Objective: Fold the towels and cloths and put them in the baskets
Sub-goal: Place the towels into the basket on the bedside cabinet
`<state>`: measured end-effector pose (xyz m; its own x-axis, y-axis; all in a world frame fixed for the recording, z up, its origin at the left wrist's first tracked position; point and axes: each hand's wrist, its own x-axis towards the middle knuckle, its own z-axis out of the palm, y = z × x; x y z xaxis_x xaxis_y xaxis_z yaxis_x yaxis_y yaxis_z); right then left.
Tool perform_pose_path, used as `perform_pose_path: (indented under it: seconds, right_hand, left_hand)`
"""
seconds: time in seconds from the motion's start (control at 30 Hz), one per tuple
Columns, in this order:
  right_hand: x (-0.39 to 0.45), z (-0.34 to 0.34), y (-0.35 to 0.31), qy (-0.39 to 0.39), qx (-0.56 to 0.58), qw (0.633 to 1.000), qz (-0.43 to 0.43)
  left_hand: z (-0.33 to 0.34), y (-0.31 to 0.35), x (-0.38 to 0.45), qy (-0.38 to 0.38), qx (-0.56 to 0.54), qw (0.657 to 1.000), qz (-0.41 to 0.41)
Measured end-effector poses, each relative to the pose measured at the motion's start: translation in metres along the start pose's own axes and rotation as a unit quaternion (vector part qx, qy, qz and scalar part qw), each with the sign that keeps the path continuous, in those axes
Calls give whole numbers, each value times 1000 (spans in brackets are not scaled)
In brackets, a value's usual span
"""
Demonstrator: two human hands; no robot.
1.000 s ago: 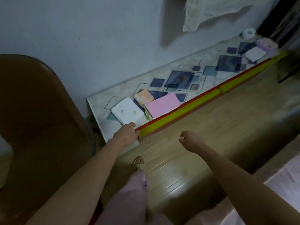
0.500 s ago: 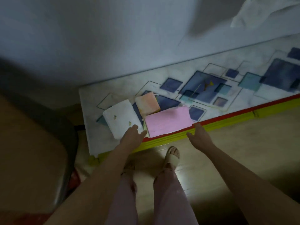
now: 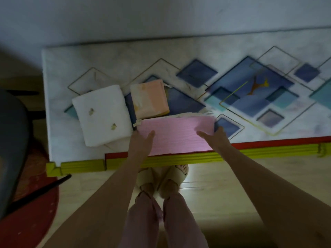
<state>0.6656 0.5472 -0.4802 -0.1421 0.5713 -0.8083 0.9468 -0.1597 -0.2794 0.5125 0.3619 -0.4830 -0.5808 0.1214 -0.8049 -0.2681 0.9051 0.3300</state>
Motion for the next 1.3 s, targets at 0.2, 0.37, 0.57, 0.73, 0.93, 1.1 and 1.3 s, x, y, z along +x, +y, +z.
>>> perform_pose_path:
  seconds: [0.2, 0.37, 0.57, 0.73, 0.93, 1.1, 1.3]
  right_hand:
    - [59, 8, 28, 6, 81, 997, -5]
    - [36, 10, 10, -67, 153, 986, 2]
    - [3, -5, 5, -92, 237, 966, 37]
    - [-55, -39, -3, -62, 304, 950, 22]
    - [-147, -100, 5, 75, 420, 904, 27]
    - [-248, -111, 41, 200, 520, 829, 48]
    - [-386, -38, 86, 306, 669, 669, 110]
  left_hand:
    - [25, -5, 20, 76, -80, 994, -20]
    - [30, 1, 15, 52, -153, 985, -58]
    - [3, 24, -9, 35, -119, 992, -30]
    - [-27, 69, -63, 12, -84, 994, 63]
    - [-42, 129, -136, -59, -7, 988, 143]
    - [-39, 146, -203, -140, 48, 967, 209]
    - [-41, 113, -287, -242, 202, 892, 324]
